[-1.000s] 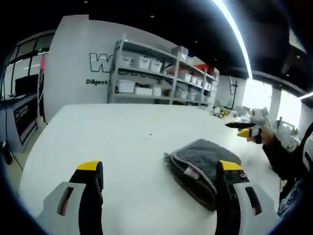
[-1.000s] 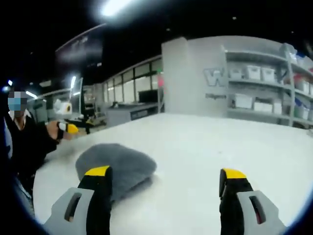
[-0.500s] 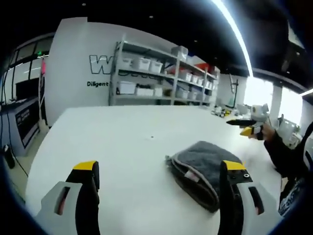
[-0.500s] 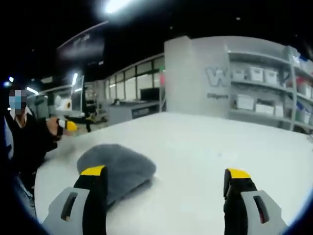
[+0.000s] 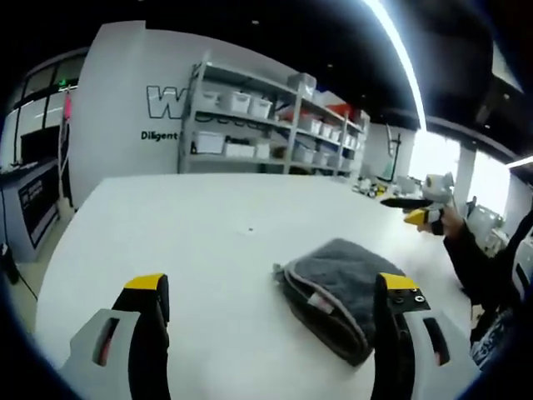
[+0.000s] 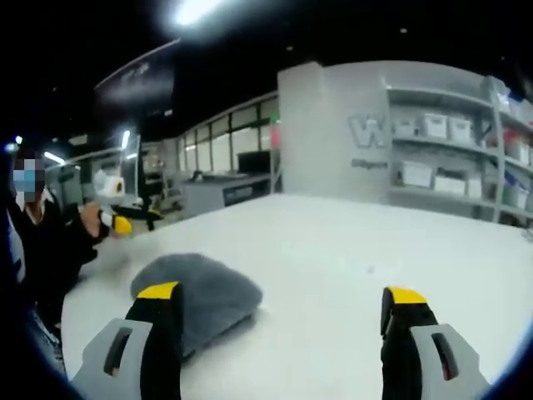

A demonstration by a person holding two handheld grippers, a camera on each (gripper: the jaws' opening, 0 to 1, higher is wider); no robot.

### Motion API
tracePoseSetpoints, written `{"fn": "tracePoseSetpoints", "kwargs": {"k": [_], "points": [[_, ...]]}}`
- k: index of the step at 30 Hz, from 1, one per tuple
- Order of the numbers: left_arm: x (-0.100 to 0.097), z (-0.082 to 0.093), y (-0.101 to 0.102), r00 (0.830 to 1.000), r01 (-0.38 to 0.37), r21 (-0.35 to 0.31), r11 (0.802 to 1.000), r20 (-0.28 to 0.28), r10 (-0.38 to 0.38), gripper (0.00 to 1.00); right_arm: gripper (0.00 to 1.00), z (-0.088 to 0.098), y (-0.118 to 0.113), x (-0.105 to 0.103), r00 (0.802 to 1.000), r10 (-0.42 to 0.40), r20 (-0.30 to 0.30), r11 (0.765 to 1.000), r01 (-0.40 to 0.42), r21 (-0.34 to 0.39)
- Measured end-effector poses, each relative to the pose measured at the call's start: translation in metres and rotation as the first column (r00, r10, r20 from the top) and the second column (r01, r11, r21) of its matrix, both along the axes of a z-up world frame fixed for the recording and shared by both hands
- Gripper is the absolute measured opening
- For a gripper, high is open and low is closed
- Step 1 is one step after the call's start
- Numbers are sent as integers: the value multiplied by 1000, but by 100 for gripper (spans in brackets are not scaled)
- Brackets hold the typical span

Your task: Open the folded towel by lifting each exposed corner and separating the folded layers until the towel lies flat within the target outline without major curled edges

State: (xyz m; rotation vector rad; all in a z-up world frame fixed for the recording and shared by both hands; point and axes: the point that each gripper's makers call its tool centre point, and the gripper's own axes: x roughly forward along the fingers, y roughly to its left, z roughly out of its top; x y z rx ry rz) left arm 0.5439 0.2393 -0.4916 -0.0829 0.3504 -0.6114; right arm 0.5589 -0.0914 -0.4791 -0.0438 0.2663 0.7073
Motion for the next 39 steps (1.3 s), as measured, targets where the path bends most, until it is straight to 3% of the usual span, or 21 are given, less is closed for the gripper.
{"fn": "tracePoseSetpoints", "kwargs": {"k": [8, 20, 39], "points": [[9, 10, -4, 1000, 16, -3, 1000, 9, -16, 100, 100, -1, -1, 1, 1000, -6, -4, 1000, 6, -15], [18, -4, -24, 997, 68, 15, 998, -28, -67, 98, 100, -9, 11, 10, 1000, 12, -29, 999, -13, -52], [28, -14, -30, 994, 87, 23, 996, -61, -86, 97, 100, -10, 23, 16, 998, 37, -41, 998, -39, -54]]}}
